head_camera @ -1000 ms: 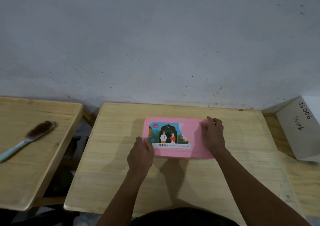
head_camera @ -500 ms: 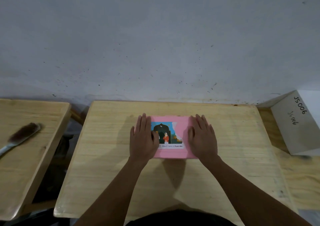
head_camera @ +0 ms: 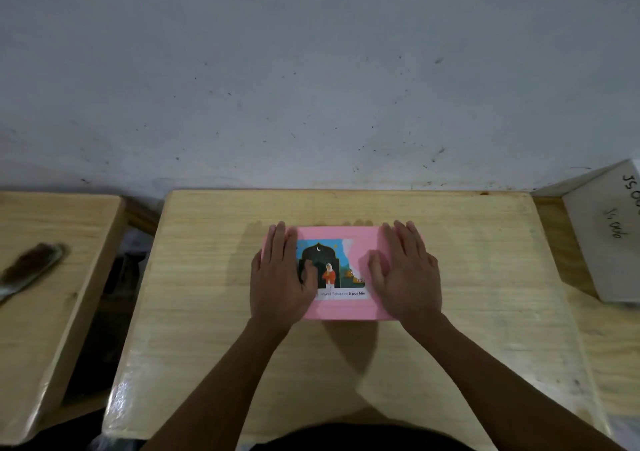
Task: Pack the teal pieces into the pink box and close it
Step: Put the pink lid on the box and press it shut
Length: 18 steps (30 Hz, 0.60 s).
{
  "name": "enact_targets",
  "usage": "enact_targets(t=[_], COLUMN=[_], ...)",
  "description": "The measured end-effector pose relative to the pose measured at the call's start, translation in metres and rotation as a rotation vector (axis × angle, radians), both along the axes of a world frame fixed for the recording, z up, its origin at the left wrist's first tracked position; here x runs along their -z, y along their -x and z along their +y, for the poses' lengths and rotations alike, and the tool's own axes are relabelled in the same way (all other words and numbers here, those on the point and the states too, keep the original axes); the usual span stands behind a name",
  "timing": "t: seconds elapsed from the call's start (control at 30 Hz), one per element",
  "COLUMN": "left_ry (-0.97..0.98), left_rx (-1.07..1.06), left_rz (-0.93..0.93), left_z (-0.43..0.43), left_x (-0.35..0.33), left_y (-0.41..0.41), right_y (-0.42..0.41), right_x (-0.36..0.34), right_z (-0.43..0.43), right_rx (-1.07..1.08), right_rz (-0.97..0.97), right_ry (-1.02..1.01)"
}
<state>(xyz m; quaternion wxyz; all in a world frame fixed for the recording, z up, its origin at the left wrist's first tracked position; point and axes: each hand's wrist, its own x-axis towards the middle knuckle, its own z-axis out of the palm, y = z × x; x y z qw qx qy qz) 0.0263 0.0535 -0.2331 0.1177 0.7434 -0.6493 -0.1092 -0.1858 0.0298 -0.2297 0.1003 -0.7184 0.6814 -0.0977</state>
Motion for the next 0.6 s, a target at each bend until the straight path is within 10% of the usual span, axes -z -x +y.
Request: enact_targets(t=[0.2,0.47,0.6], left_ry=[0.128,0.072,0.020], left_rx=[-0.119,-0.602,-0.554], left_rz=[0.146,0.718,0.689], left_z=[0.005,0.021,0.025], left_x=[-0.006,-0.009,-0.008], left_y=[0.001,-0.013,-0.018], right_y=[0.003,0.032,0.036], right_x=[-0.003,-0.008,-0.007], right_z=[-0.001,0.019,0.022], right_rx=[0.021,0.444,0.394], right_rz=[-0.133,-1.018,-1.076], right_ry=[0.005,-0.250,-0.303])
